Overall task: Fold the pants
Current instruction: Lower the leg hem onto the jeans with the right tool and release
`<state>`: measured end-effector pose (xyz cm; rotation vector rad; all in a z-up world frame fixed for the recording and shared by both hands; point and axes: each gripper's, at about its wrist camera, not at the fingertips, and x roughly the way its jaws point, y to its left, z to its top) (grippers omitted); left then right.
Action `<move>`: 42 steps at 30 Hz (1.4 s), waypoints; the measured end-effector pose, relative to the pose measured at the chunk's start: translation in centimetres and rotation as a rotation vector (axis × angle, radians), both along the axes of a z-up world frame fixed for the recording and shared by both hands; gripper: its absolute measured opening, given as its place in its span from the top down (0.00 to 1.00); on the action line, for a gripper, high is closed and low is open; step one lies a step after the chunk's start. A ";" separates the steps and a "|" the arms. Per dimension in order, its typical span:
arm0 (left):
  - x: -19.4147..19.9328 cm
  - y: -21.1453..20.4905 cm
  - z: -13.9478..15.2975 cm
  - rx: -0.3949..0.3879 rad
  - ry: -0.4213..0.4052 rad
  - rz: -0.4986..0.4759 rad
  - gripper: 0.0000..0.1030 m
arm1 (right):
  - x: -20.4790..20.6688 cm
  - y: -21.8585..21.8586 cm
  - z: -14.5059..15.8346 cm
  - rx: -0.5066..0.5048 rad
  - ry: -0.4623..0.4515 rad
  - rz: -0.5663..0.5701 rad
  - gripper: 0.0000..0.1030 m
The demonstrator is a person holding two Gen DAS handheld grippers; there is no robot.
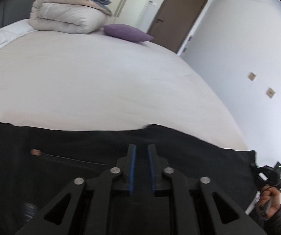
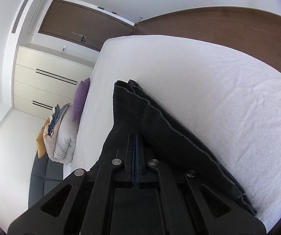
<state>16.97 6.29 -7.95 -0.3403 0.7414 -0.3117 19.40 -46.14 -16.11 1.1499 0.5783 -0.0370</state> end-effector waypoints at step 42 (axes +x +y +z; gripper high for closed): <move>-0.5 1.8 -8.2 -0.108 0.151 0.123 0.95 | -13.9 -4.6 -3.4 0.231 -0.013 -0.035 0.50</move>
